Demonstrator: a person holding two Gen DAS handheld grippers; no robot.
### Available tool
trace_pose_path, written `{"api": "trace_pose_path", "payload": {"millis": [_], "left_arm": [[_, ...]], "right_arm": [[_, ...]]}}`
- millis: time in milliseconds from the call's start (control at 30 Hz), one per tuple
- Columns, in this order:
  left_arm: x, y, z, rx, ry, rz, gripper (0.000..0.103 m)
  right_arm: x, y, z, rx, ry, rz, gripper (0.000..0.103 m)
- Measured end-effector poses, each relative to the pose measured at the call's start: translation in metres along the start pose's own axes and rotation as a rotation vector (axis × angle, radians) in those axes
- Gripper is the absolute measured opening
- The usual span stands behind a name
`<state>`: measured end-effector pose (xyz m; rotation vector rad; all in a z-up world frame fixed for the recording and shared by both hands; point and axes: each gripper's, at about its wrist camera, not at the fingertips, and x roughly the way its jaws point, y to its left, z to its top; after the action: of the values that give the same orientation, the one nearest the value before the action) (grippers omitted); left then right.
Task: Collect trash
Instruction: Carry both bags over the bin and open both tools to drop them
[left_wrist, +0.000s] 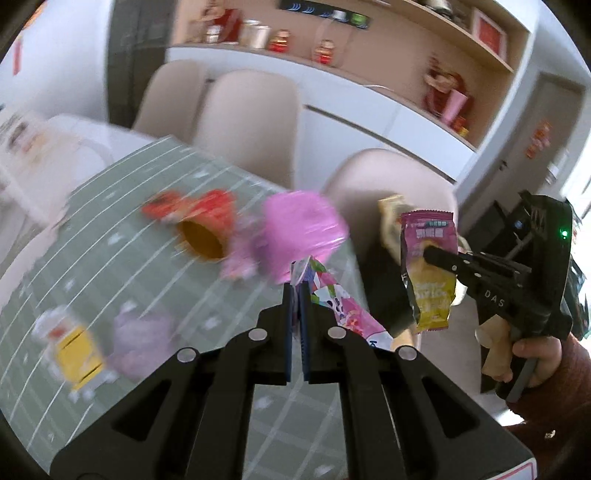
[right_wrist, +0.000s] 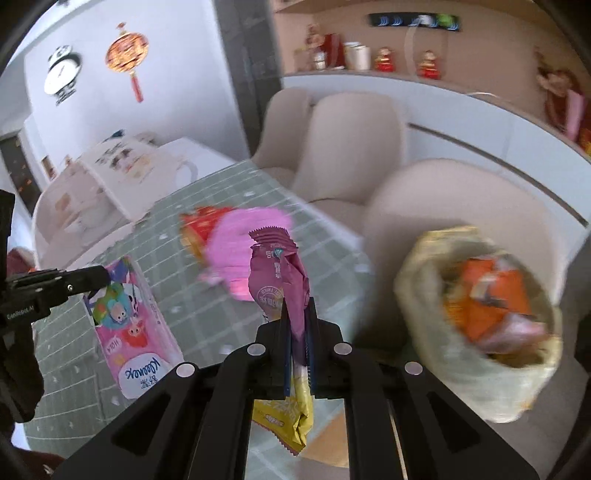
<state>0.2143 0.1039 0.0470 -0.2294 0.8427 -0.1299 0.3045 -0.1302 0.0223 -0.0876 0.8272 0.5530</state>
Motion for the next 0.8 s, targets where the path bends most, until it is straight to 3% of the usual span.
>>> {"api": "trace_pose_path", "payload": {"millis": [167,333,500,667,800], "left_arm": [[0.035,-0.066,0.038,0.077,-0.006,-0.076,0.003],[0.080,-0.111,0.071,0.051,-0.022,-0.175,0.003],[0.131,-0.158,0.094,0.073,-0.025,-0.217,0.003],[0.181,-0.190,0.104,0.078,0.018,-0.220,0.003],[0.226,-0.206,0.100,0.114,0.103,-0.131,0.004]], "right_arm": [[-0.028,-0.071,0.007,0.065,-0.045,-0.080,0.008],[-0.047,-0.127,0.002,0.112,-0.061,-0.135,0.008],[-0.060,-0.178,-0.002,0.172,-0.080,-0.178,0.008],[-0.064,-0.213,-0.004,0.219,-0.101,-0.191,0.008],[-0.059,-0.226,-0.001,0.234,-0.108,-0.175,0.008]]}}
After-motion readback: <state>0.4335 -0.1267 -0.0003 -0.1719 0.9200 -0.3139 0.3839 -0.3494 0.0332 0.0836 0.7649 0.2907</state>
